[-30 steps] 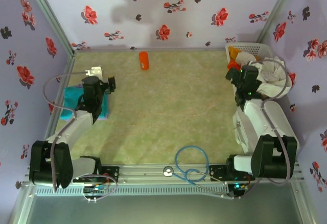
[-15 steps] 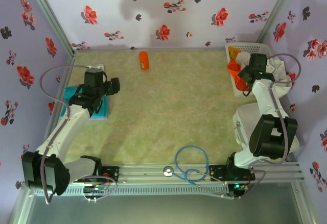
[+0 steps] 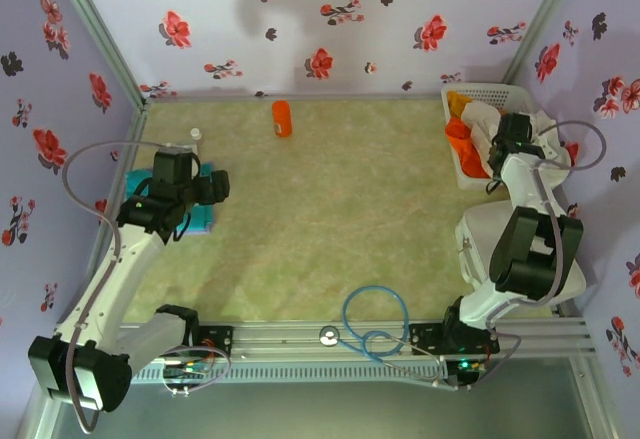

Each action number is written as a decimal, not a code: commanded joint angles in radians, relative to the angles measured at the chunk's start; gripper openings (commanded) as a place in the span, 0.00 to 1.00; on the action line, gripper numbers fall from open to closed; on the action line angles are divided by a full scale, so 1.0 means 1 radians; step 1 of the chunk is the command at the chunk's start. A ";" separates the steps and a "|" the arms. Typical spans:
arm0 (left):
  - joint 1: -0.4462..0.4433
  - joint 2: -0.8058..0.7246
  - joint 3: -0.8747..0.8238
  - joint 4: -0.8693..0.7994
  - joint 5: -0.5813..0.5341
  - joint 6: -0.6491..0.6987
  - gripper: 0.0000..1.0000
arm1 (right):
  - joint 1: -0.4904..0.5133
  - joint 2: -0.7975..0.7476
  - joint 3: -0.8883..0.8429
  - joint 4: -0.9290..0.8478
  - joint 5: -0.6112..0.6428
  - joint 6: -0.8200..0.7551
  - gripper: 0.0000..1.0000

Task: Fold and stack the t-shirts

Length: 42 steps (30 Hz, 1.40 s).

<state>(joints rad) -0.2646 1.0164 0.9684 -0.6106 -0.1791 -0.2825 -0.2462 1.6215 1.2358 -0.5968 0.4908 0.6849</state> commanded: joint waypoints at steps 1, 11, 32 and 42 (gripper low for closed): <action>-0.004 -0.015 0.021 -0.032 0.010 0.007 0.89 | -0.001 0.069 0.057 0.022 0.058 0.043 0.88; -0.004 -0.025 0.001 -0.037 0.016 -0.007 0.90 | 0.002 0.127 0.090 0.033 0.059 0.029 0.12; -0.004 0.015 -0.006 0.003 0.062 -0.030 0.89 | 0.086 -0.218 0.061 0.127 0.075 -0.118 0.00; -0.004 0.028 -0.013 0.038 0.111 -0.065 0.90 | 0.213 -0.411 0.077 0.205 -0.112 -0.301 0.00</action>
<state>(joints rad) -0.2646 1.0351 0.9657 -0.5980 -0.0982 -0.3202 -0.0704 1.2594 1.2778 -0.4690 0.4549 0.4900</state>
